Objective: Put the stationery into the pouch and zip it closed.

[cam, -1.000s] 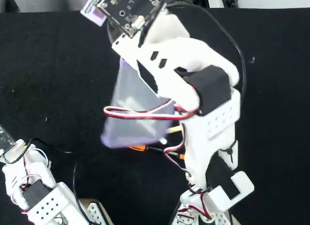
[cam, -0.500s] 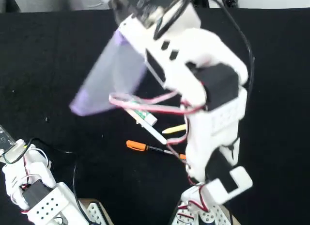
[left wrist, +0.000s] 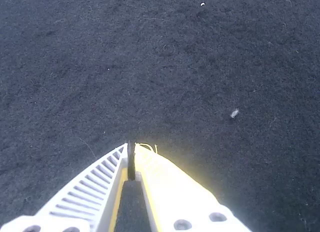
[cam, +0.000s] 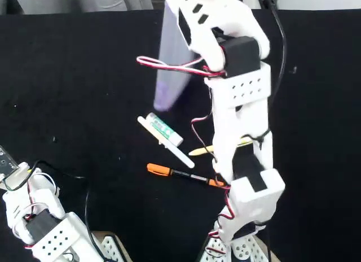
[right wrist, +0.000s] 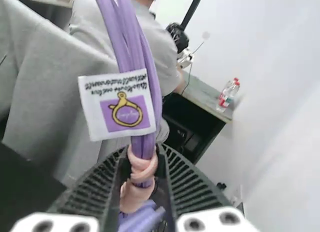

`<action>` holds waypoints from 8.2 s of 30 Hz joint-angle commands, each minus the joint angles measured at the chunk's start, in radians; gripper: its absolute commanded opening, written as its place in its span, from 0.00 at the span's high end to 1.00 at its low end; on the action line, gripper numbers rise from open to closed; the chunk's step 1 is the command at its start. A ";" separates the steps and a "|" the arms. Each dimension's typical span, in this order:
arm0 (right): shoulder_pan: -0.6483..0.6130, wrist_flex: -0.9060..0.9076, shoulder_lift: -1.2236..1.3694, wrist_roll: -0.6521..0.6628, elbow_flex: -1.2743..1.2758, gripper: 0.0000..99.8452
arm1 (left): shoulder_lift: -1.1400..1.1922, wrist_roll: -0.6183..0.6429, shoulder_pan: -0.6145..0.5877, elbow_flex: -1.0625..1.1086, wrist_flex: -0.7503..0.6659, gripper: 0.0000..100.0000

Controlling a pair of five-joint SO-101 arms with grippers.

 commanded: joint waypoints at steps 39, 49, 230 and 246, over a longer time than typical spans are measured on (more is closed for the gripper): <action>0.103 0.842 -0.318 0.203 0.186 0.99 | -0.002 -0.002 0.005 0.024 0.003 0.97; 0.006 0.835 -0.704 0.218 0.736 0.99 | -0.002 -0.002 0.005 0.024 0.003 0.97; -0.026 0.198 -1.438 0.000 1.580 0.99 | -0.006 -0.149 0.897 -0.097 -0.410 0.97; 0.101 0.338 -1.438 0.000 1.451 0.99 | -0.006 -0.149 0.901 -0.074 -0.413 0.97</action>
